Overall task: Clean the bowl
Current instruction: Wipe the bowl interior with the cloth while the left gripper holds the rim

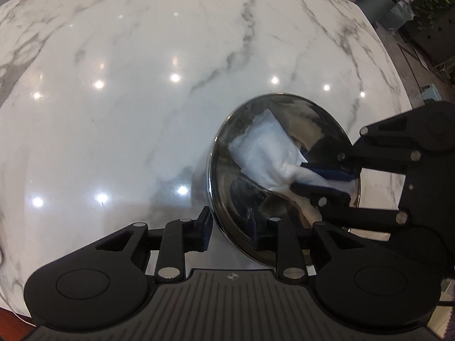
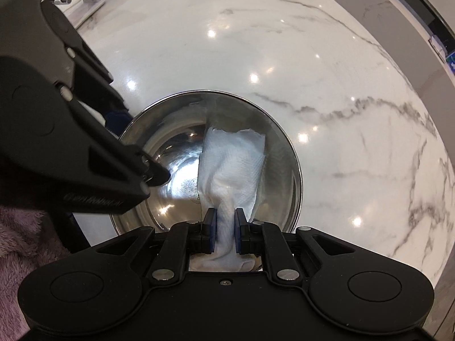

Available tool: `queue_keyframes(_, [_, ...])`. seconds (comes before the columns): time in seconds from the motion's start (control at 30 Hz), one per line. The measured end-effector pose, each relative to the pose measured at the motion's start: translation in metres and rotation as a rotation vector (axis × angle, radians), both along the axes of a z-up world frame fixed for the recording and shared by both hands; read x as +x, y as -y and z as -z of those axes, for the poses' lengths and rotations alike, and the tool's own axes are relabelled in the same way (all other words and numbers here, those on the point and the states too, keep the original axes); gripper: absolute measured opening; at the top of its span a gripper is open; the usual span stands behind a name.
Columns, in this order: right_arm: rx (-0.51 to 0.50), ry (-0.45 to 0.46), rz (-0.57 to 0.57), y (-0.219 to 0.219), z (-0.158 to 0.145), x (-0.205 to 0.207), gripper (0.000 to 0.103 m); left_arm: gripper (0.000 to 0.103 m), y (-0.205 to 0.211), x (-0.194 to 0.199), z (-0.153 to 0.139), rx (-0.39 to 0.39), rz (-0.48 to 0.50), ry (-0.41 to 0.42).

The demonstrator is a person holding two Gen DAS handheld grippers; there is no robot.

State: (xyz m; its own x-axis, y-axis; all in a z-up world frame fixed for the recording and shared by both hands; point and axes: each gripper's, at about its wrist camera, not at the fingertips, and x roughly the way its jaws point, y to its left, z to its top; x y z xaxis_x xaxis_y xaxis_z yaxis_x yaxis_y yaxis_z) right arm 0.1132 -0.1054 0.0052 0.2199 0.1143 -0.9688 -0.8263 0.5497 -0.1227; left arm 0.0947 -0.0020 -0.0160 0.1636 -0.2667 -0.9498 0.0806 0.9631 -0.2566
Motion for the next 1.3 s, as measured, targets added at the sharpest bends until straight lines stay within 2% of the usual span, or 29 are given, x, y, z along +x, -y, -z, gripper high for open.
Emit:
queue_keyframes(0.37, [0.034, -0.022, 0.058, 0.008, -0.007, 0.007, 0.011, 0.015, -0.006, 0.005, -0.001, 0.007, -0.021, 0.027])
queue_keyframes(0.6, [0.24, -0.232, 0.179, 0.019, -0.009, 0.022, 0.011, 0.011, -0.004, 0.01, -0.001, 0.032, -0.022, 0.041])
queue_keyframes(0.67, [0.247, -0.244, 0.18, 0.02, -0.008, 0.021, 0.011, 0.011, -0.003, 0.01, -0.001, 0.044, -0.016, 0.048])
queue_keyframes(0.87, [0.168, -0.195, 0.115, 0.014, -0.005, 0.003, 0.011, 0.011, 0.002, 0.009, -0.003, 0.076, 0.012, 0.077])
queue_keyframes(0.93, [0.116, -0.155, 0.079, 0.0, -0.005, -0.001, 0.011, 0.011, 0.003, 0.01, -0.003, 0.08, 0.016, 0.081])
queue_keyframes(1.13, [-0.014, -0.01, -0.007, -0.002, -0.007, -0.013, 0.011, 0.011, 0.003, 0.012, -0.004, 0.081, 0.021, 0.085])
queue_keyframes(1.27, [-0.015, -0.002, -0.006, 0.001, -0.008, -0.015, 0.011, 0.012, 0.002, 0.009, -0.004, 0.075, 0.003, 0.075])
queue_keyframes(1.3, [-0.01, -0.005, -0.001, 0.003, -0.009, -0.015, 0.011, 0.017, 0.002, 0.008, -0.003, 0.061, 0.0, 0.061])
